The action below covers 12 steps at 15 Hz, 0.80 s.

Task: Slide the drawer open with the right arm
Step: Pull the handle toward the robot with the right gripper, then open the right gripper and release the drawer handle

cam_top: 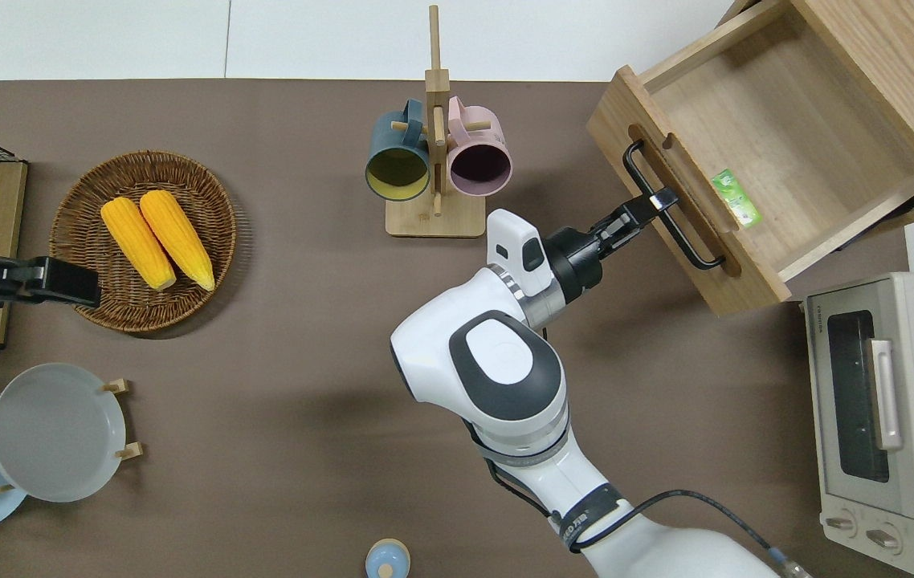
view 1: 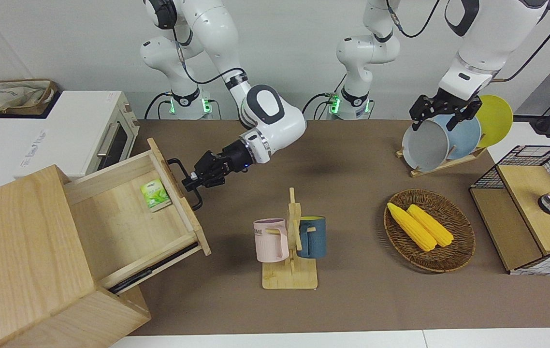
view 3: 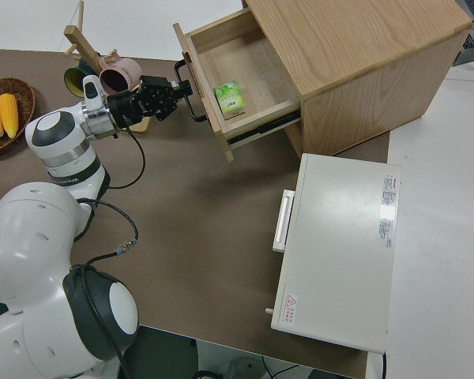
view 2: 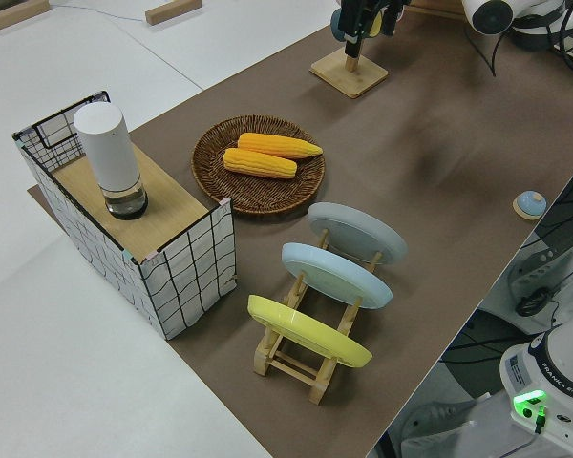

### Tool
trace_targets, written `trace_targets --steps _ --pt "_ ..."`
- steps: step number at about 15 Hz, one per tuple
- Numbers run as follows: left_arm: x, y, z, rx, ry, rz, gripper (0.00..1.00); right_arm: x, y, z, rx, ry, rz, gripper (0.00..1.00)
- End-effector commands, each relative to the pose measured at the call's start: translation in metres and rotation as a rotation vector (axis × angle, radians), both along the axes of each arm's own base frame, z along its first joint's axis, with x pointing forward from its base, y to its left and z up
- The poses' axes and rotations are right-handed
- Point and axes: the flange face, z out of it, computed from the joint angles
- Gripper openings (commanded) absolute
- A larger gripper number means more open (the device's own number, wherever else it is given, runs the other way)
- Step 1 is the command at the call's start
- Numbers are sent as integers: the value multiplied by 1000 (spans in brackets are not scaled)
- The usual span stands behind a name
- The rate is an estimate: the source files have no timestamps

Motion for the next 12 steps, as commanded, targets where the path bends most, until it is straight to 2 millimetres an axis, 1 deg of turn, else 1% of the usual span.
trace_targets --steps 1,4,6,9,10,11,12 --pt "2 1 4 16 5 -12 993 -9 38 -3 -29 42 56 0" --pt "2 1 4 16 5 -12 993 -14 46 -6 -35 44 66 0" --pt "2 1 3 16 6 -12 993 -13 45 -9 -37 46 65 0" --pt "2 1 4 16 5 -12 993 -12 45 -12 -40 49 64 44" --pt "2 1 4 16 5 -12 993 -12 45 -13 -41 49 64 102" --pt "2 1 4 16 5 -12 993 -12 45 -12 -41 47 65 280" --pt "2 1 4 16 5 -12 993 -12 45 -12 -40 46 64 576"
